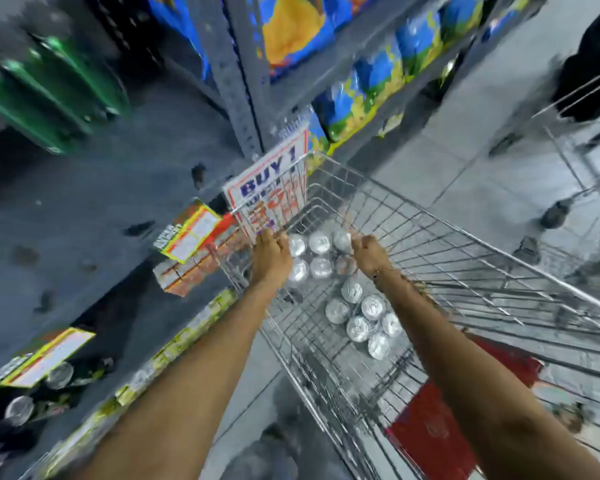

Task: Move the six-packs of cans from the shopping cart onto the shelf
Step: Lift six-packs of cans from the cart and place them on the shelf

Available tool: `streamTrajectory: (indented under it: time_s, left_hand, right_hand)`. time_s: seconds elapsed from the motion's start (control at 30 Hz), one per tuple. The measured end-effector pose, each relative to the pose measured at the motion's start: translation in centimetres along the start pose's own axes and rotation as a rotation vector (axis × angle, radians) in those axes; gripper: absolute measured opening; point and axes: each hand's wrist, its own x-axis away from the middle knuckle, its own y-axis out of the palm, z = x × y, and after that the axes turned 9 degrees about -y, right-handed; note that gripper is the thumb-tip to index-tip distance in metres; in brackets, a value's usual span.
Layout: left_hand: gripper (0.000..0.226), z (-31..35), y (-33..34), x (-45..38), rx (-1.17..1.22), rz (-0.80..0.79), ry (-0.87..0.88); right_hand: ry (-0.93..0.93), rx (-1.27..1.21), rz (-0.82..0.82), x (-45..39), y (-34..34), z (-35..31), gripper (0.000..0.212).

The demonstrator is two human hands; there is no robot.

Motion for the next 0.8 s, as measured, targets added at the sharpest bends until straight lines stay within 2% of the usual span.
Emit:
streamTrajectory:
  time_s: [0.1,0.2,0.3,0.43,0.6,0.67,0.7,0.8]
  left_hand:
    - [0.057,-0.8,2.7,-1.7,0.007,-0.071,-0.202]
    - [0.060,-2.2,5.0,-3.2,0.032,-0.080,-0.323]
    - [0.064,-2.5,6.3,-4.2,0.011,-0.058,-0.346]
    - [0.058,-2.3,7.4,-4.9,0.039,0.003,-0.350]
    - [0.060,-1.5,7.6,-4.8,0.154,0.065,-0.376]
    - [0.074,-1.3,7.2,-4.3,0.210,0.043,-0.355]
    - [0.078,-1.1,7.1,-4.0,0.221,0.032,-0.353]
    - [0.058,-1.1,6.4,-3.6,0.175,0.025,-0.358]
  right_hand:
    - [0.174,-0.137,-0.041,-1.9,1.7,2.4,0.062]
    - [0.256,-0.243,-0.010,-3.4,3.8,3.5,0.058]
    - [0.215,-0.215,0.069,-4.9,4.9,4.1,0.058]
    - [0.130,-0.273,0.175,-5.7,5.9,4.9,0.055]
    - [0.148,-0.542,0.204,-5.5,5.9,5.7,0.031]
    - [0.158,-0.608,0.217,-5.2,5.7,5.5,0.013]
    - [0.150,-0.603,0.224,-5.0,5.6,5.4,0.013]
    - [0.123,-0.566,0.211,-4.1,5.0,4.6,0.020]
